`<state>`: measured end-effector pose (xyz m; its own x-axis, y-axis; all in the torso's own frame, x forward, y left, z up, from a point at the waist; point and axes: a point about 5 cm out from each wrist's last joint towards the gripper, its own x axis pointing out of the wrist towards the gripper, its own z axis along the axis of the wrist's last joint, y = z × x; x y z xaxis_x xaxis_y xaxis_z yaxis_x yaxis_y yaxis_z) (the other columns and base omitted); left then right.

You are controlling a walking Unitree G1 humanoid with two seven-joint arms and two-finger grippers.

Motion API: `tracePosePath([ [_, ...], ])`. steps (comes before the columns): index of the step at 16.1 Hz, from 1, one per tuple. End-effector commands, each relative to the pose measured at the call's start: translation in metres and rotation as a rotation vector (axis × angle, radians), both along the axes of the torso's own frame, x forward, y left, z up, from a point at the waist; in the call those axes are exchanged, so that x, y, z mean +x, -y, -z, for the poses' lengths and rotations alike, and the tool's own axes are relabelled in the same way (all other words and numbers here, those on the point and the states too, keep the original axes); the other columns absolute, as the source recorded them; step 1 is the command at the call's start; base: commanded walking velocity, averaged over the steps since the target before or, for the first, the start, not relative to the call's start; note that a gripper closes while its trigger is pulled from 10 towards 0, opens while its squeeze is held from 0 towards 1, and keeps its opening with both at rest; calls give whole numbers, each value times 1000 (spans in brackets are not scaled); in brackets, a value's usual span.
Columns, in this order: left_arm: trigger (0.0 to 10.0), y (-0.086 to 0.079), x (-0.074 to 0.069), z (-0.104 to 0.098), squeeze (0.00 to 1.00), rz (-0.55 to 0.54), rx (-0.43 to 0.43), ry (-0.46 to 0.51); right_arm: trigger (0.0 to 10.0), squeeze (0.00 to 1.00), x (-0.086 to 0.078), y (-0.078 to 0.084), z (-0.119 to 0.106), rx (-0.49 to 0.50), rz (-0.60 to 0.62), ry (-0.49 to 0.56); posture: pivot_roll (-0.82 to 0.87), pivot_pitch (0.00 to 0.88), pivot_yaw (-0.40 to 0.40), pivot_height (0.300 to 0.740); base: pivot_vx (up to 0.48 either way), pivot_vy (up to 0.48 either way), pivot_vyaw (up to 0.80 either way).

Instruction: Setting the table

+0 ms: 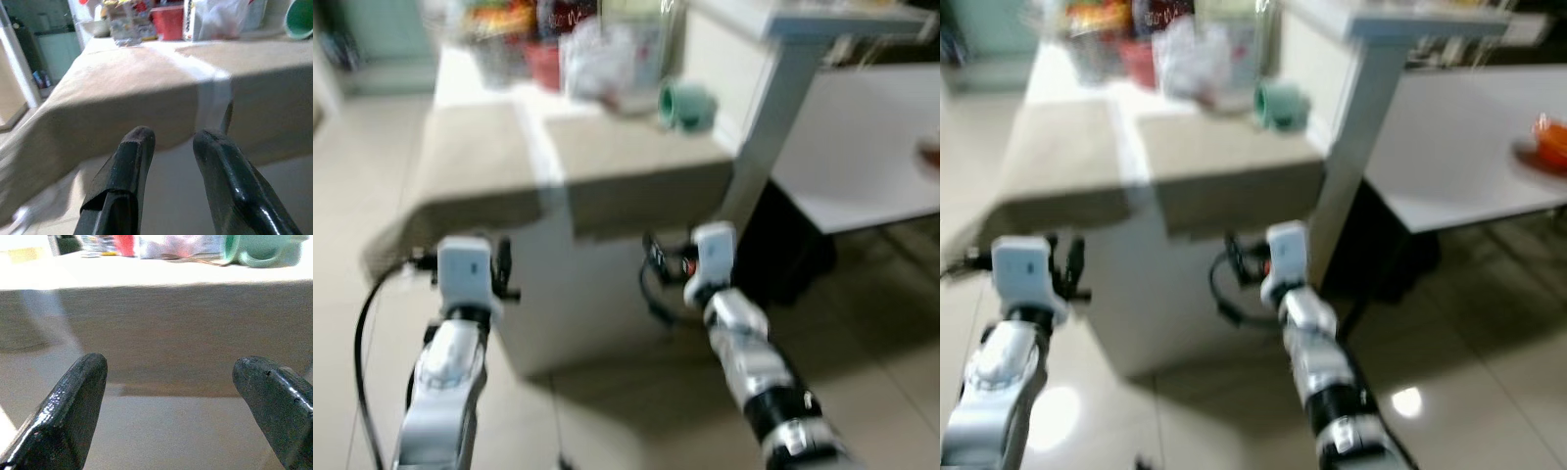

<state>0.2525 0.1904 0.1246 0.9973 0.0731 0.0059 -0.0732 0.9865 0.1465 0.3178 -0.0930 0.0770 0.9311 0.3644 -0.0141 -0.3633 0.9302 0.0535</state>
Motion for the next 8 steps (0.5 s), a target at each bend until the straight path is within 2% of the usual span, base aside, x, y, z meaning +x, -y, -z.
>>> tracePosePath([
  [1,10000,8,2,-3,0,22,-9,13,10000,0,2,14,0,-26,37,5,30,7,-25,740,439,0,0],
  [3,10000,8,1,-3,0,20,-8,15,10000,0,2,14,0,-36,33,9,31,8,-26,740,437,0,0],
  [6,10000,8,1,-3,0,15,-6,15,10000,0,2,13,2,-43,27,-4,29,13,-28,740,441,0,-763],
  [7,10000,8,1,-4,0,4,-19,28,10000,0,1,12,0,-61,21,12,29,14,-28,740,450,0,0],
  [8,10000,6,1,-5,0,-22,-25,33,10000,0,1,12,-1,-69,19,22,29,15,-28,740,0,0,0],
])
